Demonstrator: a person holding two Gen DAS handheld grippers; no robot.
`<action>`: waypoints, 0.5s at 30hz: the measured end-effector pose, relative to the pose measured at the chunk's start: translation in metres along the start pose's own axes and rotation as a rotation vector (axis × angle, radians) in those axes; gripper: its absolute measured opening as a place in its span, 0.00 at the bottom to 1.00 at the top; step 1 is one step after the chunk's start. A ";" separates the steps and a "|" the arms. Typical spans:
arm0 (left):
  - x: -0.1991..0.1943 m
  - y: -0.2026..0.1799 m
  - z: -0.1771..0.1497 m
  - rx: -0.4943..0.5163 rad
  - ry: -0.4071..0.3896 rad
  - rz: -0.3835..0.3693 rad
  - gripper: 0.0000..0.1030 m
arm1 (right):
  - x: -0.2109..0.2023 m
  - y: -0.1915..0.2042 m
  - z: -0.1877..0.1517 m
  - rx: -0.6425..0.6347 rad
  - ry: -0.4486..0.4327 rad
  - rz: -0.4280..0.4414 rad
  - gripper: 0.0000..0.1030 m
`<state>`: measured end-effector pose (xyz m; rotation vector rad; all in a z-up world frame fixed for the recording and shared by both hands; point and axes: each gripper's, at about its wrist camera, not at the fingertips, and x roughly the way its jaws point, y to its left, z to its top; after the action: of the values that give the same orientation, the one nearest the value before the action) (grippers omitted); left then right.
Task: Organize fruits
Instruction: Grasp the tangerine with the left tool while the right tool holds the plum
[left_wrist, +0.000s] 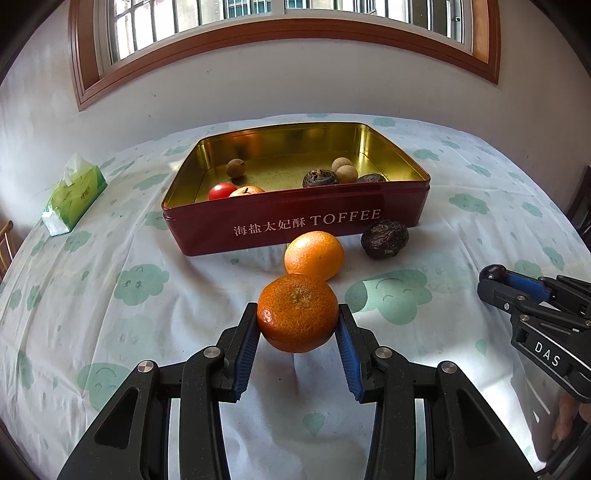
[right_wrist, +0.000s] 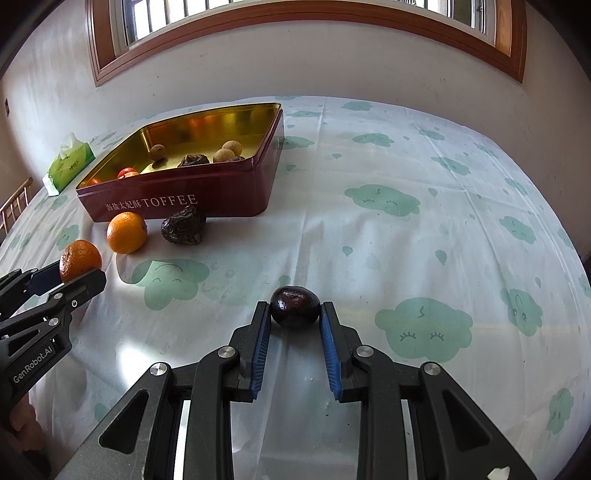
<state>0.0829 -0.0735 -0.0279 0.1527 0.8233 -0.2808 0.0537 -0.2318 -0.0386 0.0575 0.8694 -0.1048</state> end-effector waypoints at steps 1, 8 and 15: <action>0.000 0.001 0.000 -0.002 0.000 0.000 0.41 | -0.001 0.001 0.000 0.000 0.001 -0.002 0.24; -0.002 0.008 -0.001 -0.022 0.000 0.000 0.41 | -0.004 0.005 0.001 -0.008 -0.002 -0.004 0.24; -0.004 0.012 0.001 -0.037 -0.005 -0.006 0.41 | -0.012 0.016 0.008 -0.034 -0.021 0.010 0.24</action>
<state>0.0845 -0.0615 -0.0237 0.1147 0.8234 -0.2716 0.0540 -0.2154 -0.0240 0.0293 0.8496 -0.0810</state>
